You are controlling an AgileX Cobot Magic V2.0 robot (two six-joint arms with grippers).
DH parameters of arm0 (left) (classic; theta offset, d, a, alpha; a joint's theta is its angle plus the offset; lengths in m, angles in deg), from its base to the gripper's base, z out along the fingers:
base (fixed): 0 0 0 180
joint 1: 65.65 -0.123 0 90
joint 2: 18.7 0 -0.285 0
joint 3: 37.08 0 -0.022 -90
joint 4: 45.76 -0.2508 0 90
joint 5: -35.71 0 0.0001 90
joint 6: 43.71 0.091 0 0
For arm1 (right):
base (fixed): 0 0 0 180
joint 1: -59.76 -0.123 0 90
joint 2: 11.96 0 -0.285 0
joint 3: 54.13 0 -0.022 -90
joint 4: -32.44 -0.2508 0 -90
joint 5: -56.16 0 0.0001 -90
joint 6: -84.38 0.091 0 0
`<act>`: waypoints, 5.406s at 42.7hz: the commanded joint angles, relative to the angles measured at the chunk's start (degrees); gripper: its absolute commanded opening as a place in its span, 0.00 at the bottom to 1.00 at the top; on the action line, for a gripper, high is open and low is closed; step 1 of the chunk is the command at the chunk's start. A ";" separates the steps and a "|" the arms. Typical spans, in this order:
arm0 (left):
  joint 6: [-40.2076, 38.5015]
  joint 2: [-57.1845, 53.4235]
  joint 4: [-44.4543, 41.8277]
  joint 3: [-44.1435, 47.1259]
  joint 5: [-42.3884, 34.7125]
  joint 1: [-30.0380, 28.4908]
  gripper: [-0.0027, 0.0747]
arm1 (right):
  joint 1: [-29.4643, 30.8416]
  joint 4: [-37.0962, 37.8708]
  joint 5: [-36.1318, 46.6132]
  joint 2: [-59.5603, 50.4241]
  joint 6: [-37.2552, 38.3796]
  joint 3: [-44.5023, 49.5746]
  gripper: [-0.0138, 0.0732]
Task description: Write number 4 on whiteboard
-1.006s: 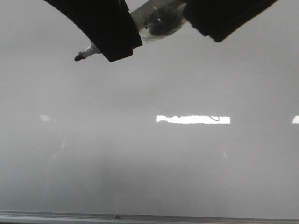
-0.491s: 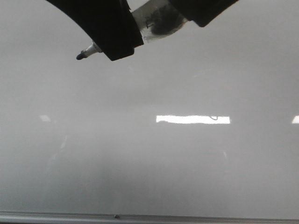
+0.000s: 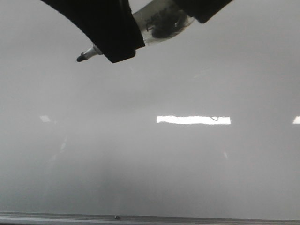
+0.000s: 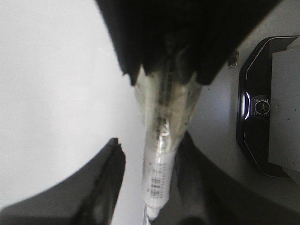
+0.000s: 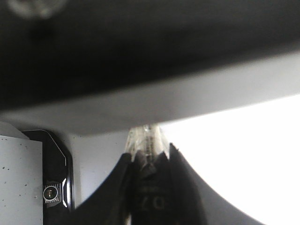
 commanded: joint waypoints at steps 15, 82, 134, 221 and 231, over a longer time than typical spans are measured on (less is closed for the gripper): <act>-7.51 -7.84 0.32 -1.17 0.66 -5.23 0.57 | 0.76 0.53 0.56 -1.04 1.04 -1.91 0.09; -19.40 -28.68 0.85 12.51 -8.63 -21.57 0.56 | 21.05 25.67 31.31 -8.97 60.02 15.34 0.09; -19.40 -28.68 0.93 12.51 -9.13 -21.57 0.56 | 16.19 25.74 30.97 7.24 57.27 10.62 0.09; -19.40 -28.68 0.93 12.51 -12.02 -21.57 0.56 | 22.01 29.52 30.19 5.98 57.27 10.67 0.09; -19.40 -28.68 0.93 12.51 -12.15 -21.57 0.56 | 20.92 26.78 19.03 9.46 57.21 10.87 0.09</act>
